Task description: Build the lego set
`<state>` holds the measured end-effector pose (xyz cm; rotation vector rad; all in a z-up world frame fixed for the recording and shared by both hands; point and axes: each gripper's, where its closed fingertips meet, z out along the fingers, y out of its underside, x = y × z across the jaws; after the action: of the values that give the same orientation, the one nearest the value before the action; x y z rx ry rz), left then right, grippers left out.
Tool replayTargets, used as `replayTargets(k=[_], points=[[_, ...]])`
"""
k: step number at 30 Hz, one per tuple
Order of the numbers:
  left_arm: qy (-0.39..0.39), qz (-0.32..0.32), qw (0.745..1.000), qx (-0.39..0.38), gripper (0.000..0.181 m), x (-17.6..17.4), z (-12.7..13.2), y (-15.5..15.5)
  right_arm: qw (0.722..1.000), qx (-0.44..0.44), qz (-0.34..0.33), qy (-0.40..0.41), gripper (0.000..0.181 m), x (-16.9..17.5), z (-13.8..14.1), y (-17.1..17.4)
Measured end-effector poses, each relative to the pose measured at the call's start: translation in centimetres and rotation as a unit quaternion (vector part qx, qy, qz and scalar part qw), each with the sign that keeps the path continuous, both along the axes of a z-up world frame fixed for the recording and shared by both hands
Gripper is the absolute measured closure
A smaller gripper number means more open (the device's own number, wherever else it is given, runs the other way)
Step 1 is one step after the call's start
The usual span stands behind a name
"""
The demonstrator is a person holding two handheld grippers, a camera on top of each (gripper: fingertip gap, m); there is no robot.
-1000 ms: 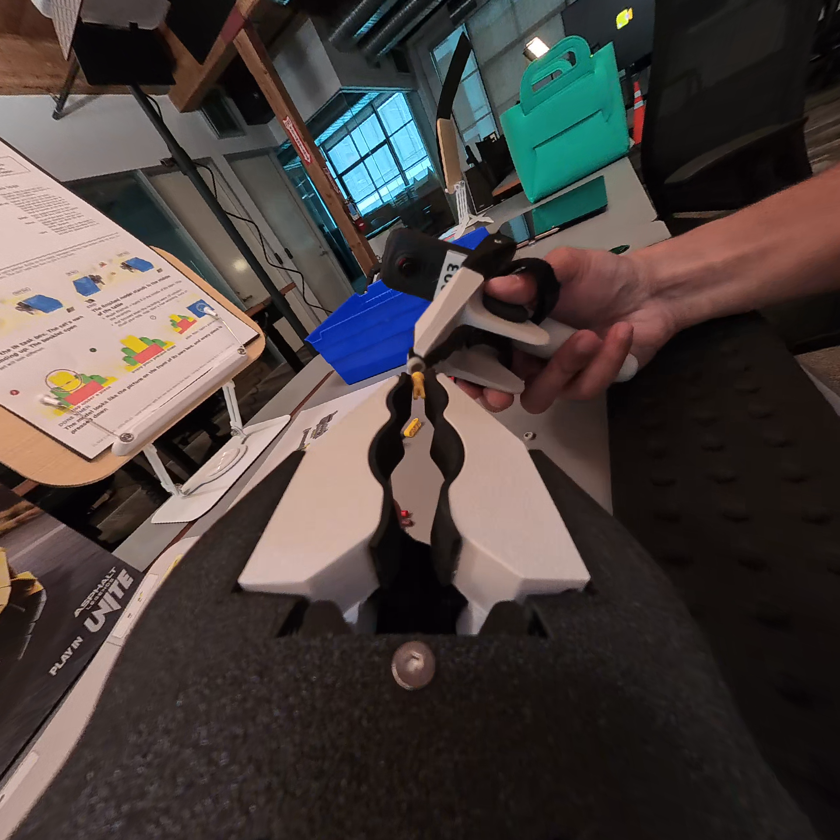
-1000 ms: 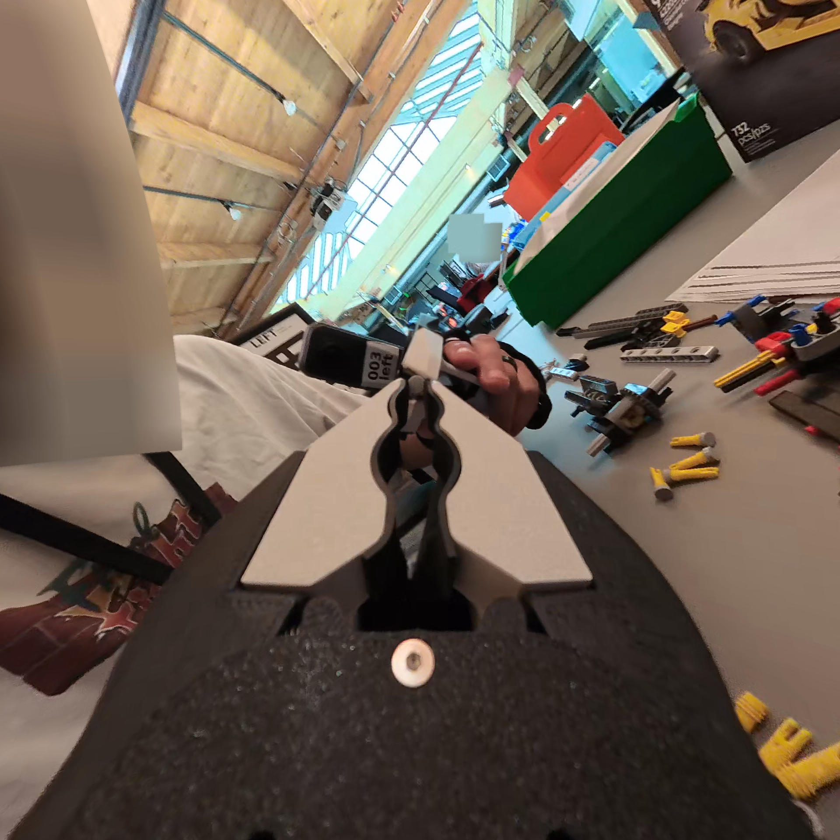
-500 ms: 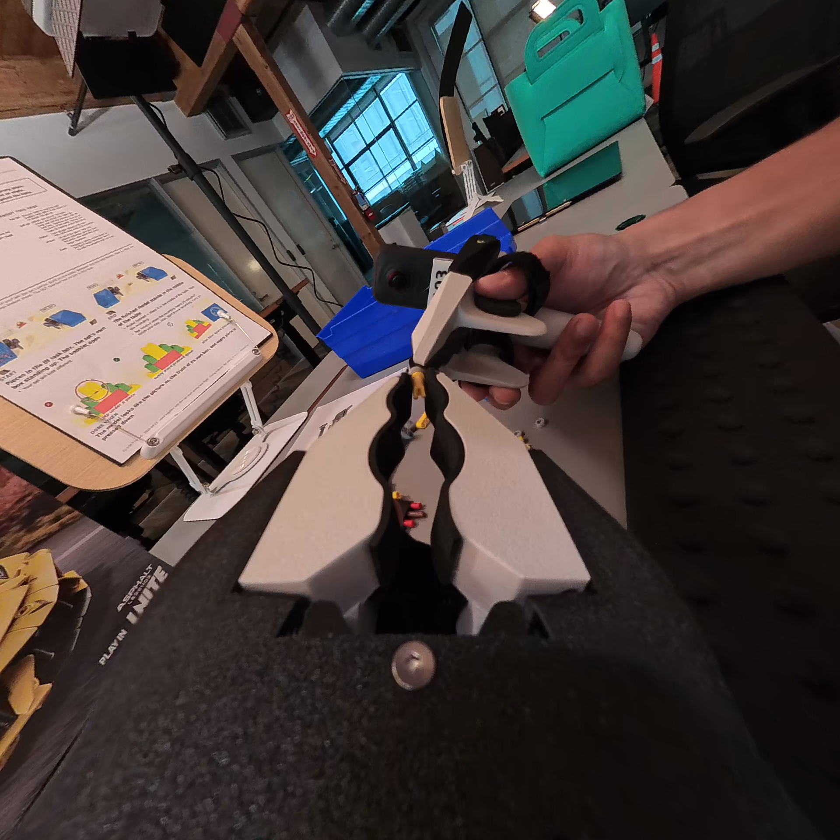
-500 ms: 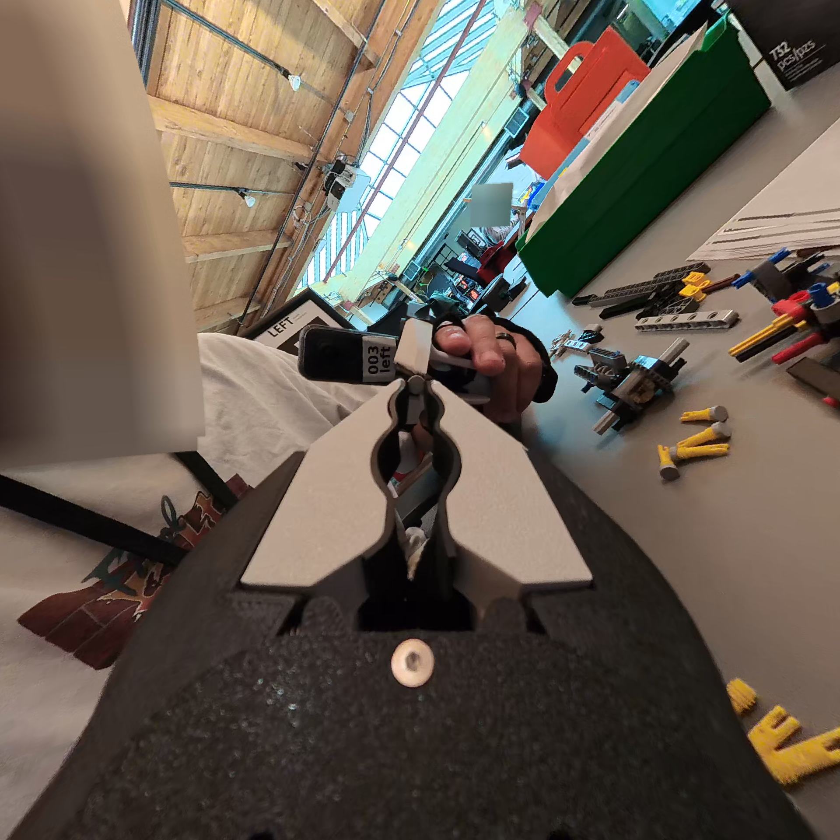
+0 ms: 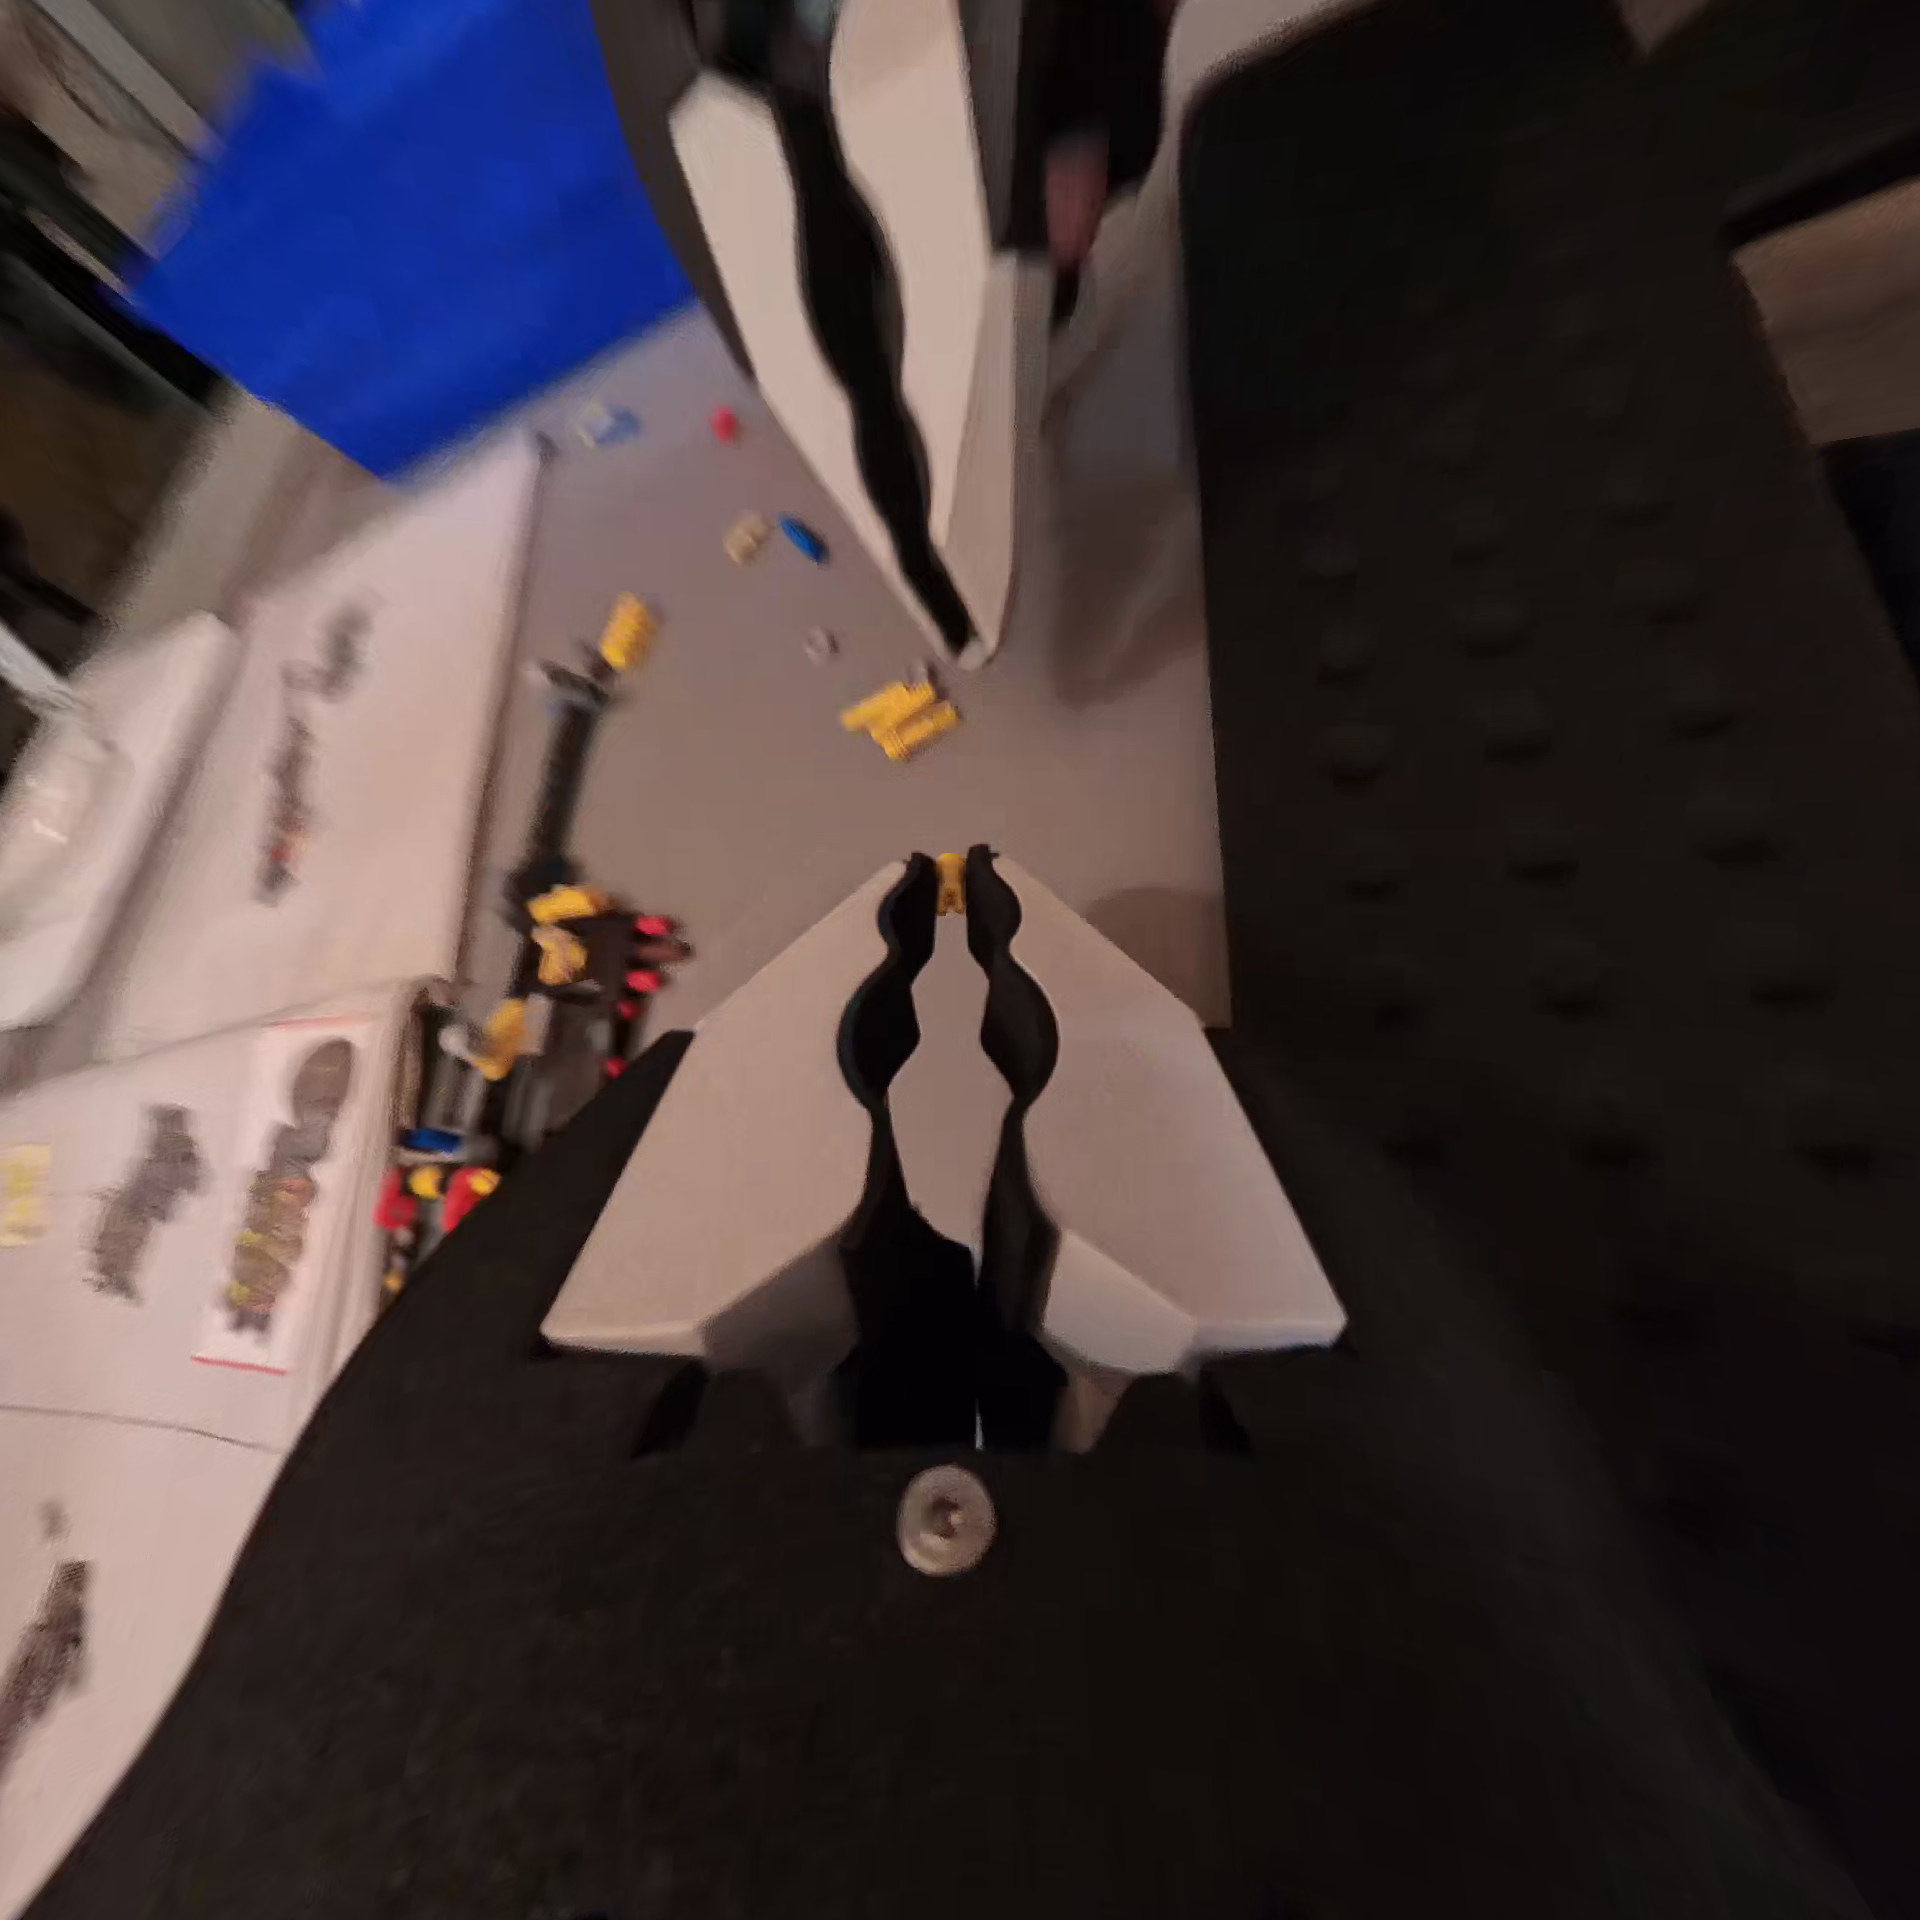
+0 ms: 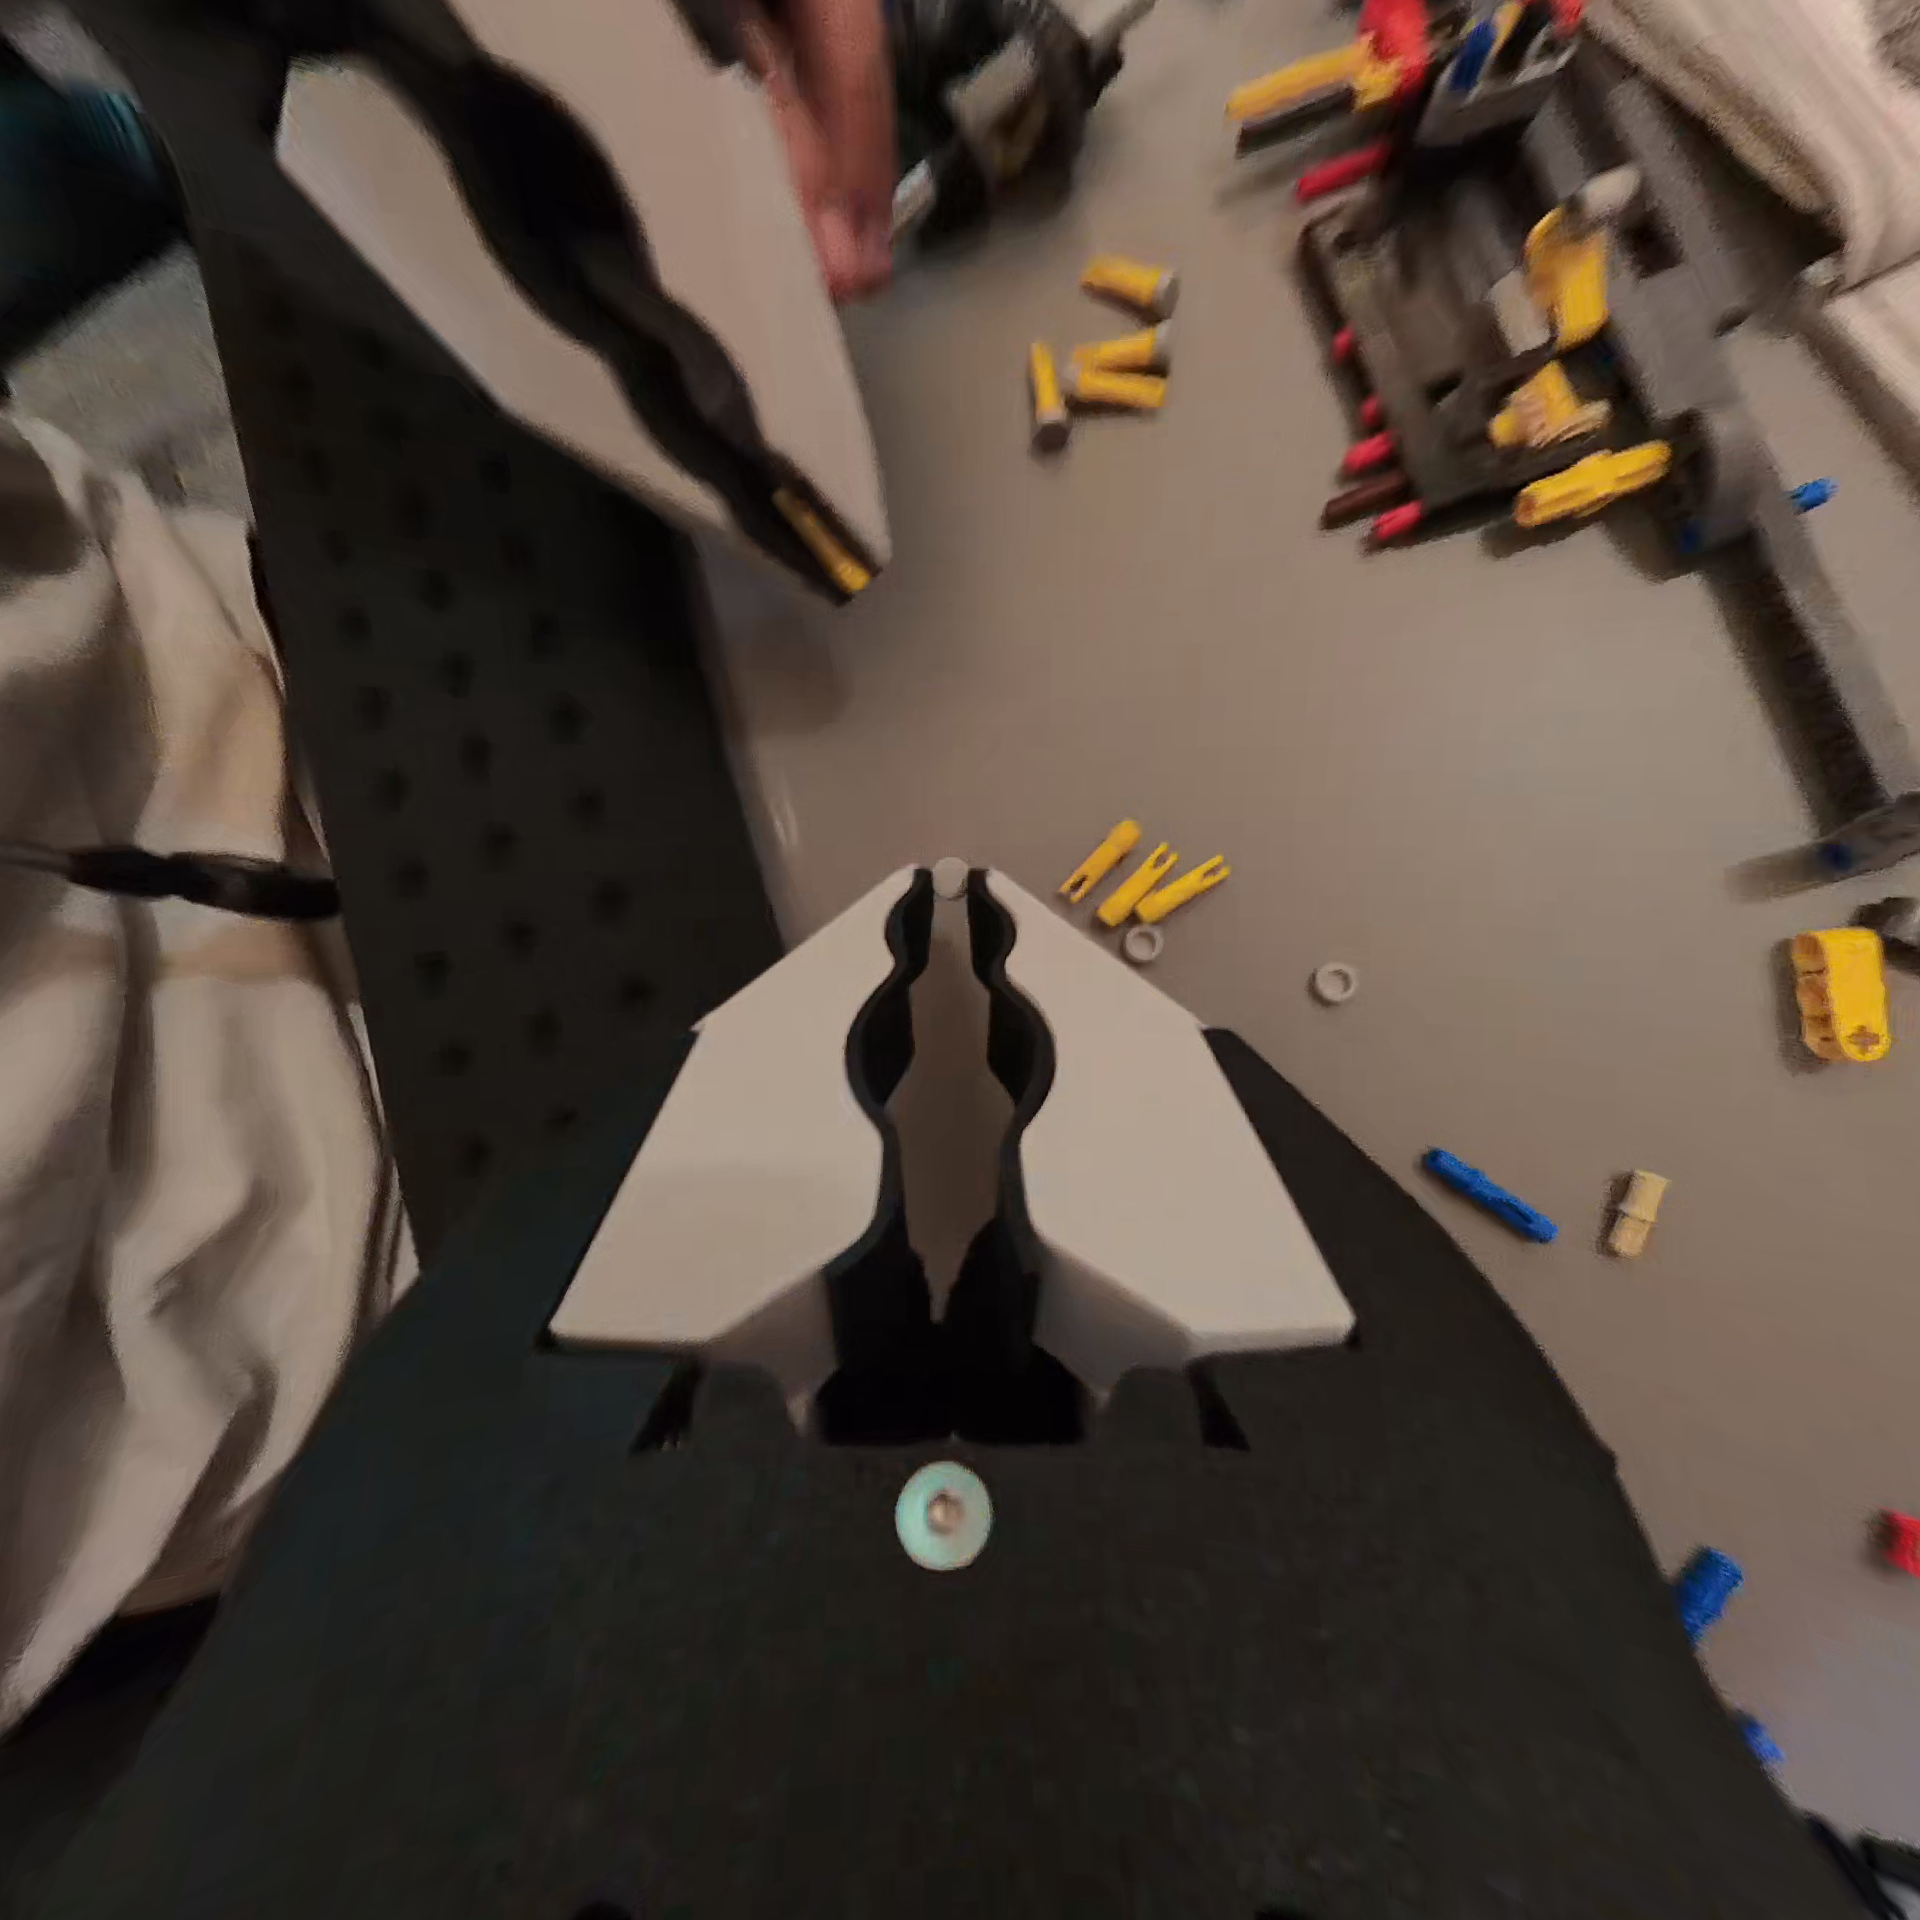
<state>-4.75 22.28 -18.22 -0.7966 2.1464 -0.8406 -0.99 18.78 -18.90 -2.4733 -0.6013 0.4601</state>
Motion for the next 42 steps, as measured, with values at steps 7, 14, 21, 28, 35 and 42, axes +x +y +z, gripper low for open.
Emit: replayTargets(k=[7, 14, 21, 28, 35, 42], points=[[0.152, -0.014, 0.988, 0.002, 0.177, -1.6, -1.6, 0.4, 0.999, 0.024, -0.004, -0.021, 0.175, -0.7, -1.6, 0.3], [0.147, -0.008, 0.989, 0.012, 0.176, -1.7, -1.9, 0.8, 0.993, 0.107, -0.04, 0.007, 0.175, -1.1, -0.9, 1.5], [0.164, -0.011, 0.986, 0.037, 0.177, -2.6, -2.5, 0.5, 0.998, 0.061, -0.004, -0.018, 0.175, -1.4, -2.0, 0.4], [0.109, -0.001, 0.993, 0.04, 0.176, -1.6, -1.3, 0.3, 0.998, 0.041, 0.003, -0.049, 0.174, -1.4, -2.4, 0.2], [-0.057, 0.002, 0.998, -0.022, 0.176, 0.0, 3.1, -0.5, 0.997, 0.064, -0.029, 0.045, 0.169, -1.3, -0.5, 0.2], [-0.187, -0.022, 0.979, -0.082, 0.176, 0.0, 7.3, -1.4, 0.921, 0.144, -0.057, 0.359, 0.168, -3.9, 7.3, 2.0]])
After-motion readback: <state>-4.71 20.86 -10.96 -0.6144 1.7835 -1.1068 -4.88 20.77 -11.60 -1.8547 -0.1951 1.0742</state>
